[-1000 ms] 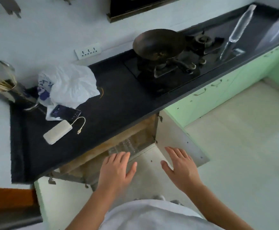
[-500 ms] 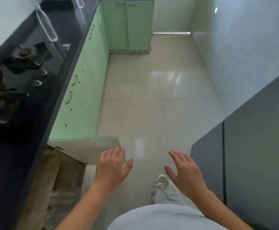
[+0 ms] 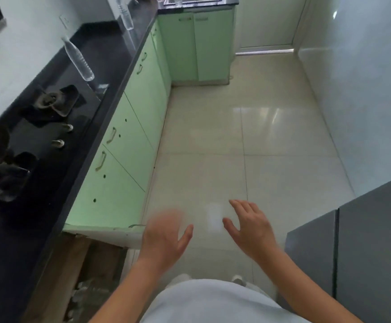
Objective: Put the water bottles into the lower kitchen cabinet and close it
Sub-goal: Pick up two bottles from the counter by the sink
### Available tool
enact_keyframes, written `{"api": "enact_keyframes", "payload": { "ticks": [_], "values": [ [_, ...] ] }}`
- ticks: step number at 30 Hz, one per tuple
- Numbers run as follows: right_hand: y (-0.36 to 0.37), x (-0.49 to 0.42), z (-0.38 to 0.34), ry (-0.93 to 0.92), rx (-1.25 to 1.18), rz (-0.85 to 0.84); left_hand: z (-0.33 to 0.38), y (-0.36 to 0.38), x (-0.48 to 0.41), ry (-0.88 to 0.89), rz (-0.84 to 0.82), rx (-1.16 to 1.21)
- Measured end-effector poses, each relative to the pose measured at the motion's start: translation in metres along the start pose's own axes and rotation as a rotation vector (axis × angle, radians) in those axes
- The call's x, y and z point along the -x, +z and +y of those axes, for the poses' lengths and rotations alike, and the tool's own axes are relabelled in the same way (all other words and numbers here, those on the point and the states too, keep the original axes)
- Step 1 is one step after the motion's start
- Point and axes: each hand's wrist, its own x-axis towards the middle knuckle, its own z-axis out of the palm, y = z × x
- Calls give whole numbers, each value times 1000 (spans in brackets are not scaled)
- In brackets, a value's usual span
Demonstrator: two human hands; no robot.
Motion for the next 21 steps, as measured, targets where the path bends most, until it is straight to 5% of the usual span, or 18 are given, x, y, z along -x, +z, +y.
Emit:
{"api": "enact_keyframes", "payload": {
  "ticks": [11,21],
  "values": [
    [8,-153,15,-208,33,-14,-49,2,-137,-98,12,-13],
    [-57,-264,106,171,90,151,17,11,-382,329,33,45]
  ]
}}
